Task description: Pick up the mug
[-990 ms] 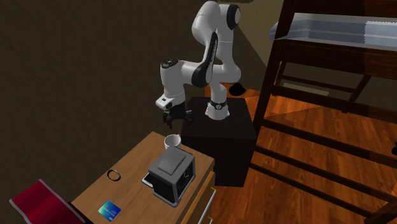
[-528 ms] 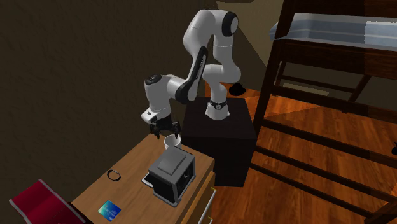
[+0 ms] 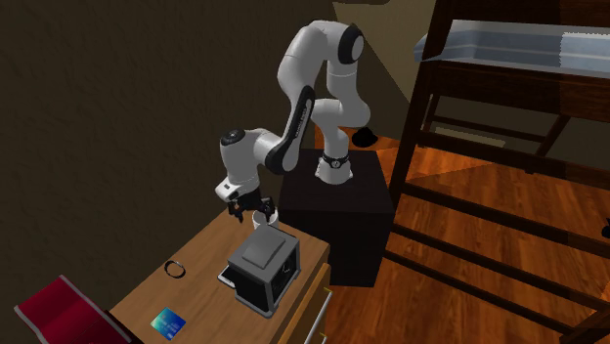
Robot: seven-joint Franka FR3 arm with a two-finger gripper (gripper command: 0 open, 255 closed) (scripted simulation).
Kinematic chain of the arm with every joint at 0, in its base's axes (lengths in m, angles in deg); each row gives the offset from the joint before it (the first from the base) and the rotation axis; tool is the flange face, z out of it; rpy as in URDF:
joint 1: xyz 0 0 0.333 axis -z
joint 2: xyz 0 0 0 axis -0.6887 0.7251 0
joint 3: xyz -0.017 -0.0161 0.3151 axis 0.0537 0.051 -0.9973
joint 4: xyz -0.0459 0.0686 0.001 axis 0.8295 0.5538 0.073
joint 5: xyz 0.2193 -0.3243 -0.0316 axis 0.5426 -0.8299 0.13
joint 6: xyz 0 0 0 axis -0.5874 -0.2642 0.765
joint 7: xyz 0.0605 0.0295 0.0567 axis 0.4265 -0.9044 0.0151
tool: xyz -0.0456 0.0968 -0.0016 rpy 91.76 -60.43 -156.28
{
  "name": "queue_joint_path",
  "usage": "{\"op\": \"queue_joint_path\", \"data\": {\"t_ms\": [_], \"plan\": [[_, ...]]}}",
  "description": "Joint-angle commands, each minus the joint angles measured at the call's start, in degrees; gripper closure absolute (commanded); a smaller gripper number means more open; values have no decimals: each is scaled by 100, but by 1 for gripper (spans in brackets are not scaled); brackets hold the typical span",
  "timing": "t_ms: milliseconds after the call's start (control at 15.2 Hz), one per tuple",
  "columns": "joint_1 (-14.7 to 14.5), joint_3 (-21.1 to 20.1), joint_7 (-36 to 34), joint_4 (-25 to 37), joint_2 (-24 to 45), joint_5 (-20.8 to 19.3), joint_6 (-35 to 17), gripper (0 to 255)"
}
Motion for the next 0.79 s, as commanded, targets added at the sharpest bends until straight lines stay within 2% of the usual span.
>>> {"op": "queue_joint_path", "data": {"t_ms": [0,66,132,726], "plan": [[14,-17,43,-27,66,54,-87,0],[14,-17,42,-27,65,54,-87,0],[17,-13,45,-22,61,49,-77,255],[14,-17,43,-27,66,54,-87,255]]}}
